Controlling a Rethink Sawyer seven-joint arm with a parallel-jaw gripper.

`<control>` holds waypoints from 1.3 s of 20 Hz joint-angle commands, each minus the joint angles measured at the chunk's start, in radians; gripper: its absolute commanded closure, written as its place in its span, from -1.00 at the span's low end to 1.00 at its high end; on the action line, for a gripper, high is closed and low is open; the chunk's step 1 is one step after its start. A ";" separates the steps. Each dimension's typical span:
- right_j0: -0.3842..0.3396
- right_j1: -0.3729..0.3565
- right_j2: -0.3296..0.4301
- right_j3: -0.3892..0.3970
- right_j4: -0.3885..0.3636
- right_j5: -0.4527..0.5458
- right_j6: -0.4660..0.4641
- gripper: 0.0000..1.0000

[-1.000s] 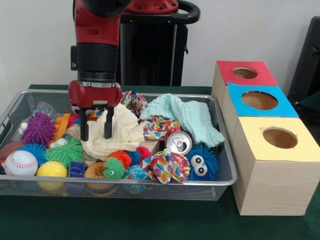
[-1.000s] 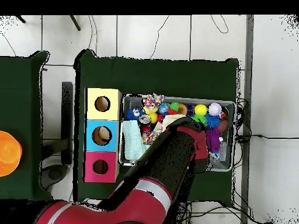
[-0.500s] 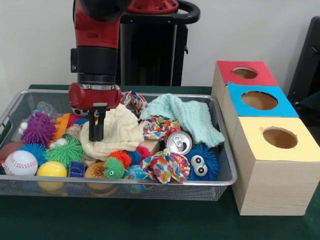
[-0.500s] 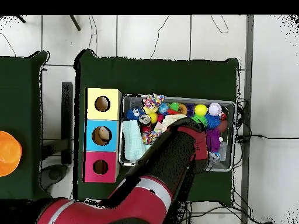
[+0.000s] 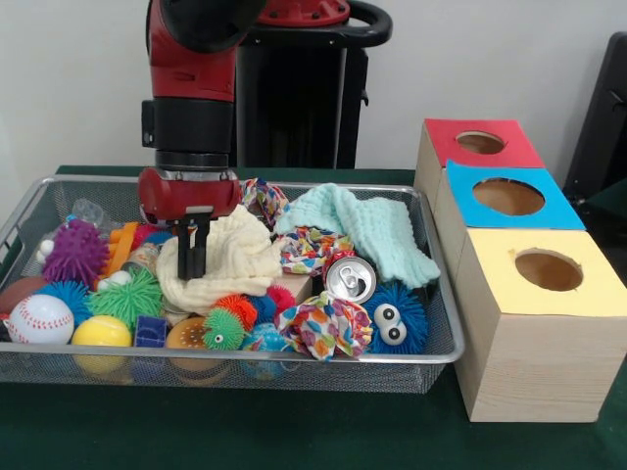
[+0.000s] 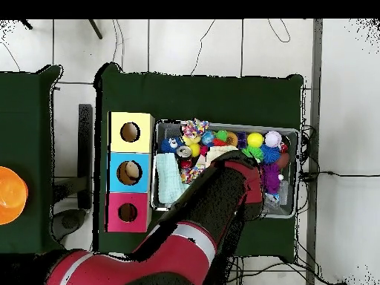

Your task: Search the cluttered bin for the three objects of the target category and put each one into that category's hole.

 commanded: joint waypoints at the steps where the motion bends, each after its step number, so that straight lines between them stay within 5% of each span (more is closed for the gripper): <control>1: 0.024 0.043 0.130 -0.022 -0.020 -0.015 -0.091 1.00; 5: 0.001 0.033 0.145 -0.015 0.010 -0.020 -0.125 1.00; 6: -0.002 0.032 0.147 -0.013 0.015 -0.022 -0.132 -1.00; 20: 0.003 0.033 0.151 -0.018 0.000 -0.042 -0.126 -1.00; 26: -0.048 0.056 0.215 -0.033 0.063 -0.041 -0.264 -1.00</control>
